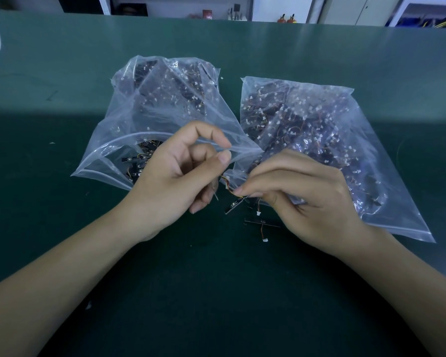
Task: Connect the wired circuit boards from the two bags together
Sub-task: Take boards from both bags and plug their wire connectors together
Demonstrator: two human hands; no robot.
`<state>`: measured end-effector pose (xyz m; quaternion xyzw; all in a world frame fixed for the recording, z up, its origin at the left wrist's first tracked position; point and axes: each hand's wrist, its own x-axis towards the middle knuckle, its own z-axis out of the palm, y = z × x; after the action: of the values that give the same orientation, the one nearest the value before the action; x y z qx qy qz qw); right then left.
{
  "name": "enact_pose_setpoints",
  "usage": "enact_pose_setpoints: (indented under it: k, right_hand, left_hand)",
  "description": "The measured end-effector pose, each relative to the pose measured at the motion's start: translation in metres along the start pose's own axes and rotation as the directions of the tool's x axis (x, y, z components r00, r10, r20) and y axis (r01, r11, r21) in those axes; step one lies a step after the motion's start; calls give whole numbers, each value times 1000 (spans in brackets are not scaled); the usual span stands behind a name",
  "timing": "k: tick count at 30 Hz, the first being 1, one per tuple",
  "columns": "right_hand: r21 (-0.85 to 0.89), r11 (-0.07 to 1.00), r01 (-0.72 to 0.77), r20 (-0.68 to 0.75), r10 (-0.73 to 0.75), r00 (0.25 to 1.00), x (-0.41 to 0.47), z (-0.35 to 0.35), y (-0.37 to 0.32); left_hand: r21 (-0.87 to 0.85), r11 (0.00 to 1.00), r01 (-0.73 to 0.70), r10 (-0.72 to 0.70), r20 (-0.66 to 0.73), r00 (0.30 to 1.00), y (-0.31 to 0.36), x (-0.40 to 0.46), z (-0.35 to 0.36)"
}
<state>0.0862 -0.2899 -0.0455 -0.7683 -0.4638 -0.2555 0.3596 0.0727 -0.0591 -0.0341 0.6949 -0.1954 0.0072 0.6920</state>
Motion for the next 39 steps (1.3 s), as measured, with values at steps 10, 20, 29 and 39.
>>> enact_pose_setpoints:
  k: [10, 20, 29, 39]
  right_hand:
    - [-95, 992, -80, -147, 66, 987, 0, 0, -1]
    - [-54, 978, -199, -216, 183, 959, 0, -2, 0]
    - [-108, 968, -226, -175, 205, 963, -1, -2, 2]
    - [-146, 984, -102, -108, 87, 990, 0, 0, 1]
  left_hand:
    - [70, 997, -34, 34, -1, 999, -2, 0, -5]
    - [267, 961, -77, 75, 17, 997, -8, -4, -3]
    - [615, 722, -317, 427, -37, 903, -4, -5, 0]
    - [573, 731, -370, 377, 112, 919, -6, -5, -1]
